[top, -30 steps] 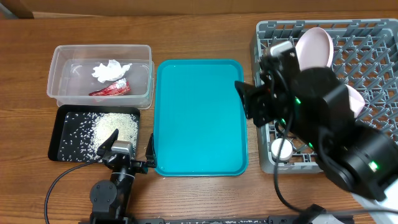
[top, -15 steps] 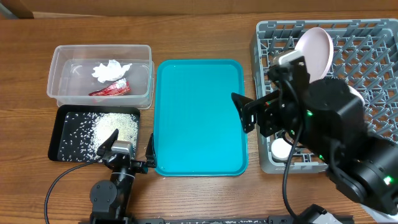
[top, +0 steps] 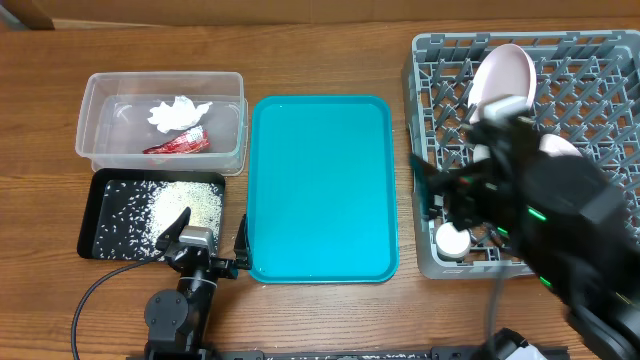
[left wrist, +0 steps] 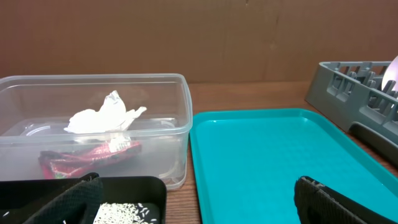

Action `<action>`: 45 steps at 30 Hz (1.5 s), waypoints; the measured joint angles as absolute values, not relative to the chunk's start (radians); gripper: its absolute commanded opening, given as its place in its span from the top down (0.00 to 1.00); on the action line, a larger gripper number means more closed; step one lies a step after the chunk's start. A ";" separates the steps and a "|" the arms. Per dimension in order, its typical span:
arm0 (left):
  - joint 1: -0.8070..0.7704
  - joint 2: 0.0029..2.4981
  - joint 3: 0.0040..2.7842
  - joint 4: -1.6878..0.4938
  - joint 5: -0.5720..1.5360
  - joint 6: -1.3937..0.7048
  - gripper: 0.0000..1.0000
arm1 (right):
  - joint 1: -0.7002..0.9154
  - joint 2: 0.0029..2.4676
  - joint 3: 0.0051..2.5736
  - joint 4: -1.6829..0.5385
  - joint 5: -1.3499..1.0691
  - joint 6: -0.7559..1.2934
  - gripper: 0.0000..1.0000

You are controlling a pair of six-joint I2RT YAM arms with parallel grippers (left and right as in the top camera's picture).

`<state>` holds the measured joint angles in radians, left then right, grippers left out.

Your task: Sort waste into correct bins and load items into the dishwasher

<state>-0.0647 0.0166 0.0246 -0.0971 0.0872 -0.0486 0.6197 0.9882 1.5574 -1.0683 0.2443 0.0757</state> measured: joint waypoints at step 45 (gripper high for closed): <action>-0.065 0.017 0.025 -0.097 0.087 -0.049 0.00 | 0.131 0.014 0.018 -0.028 -0.078 -0.027 0.00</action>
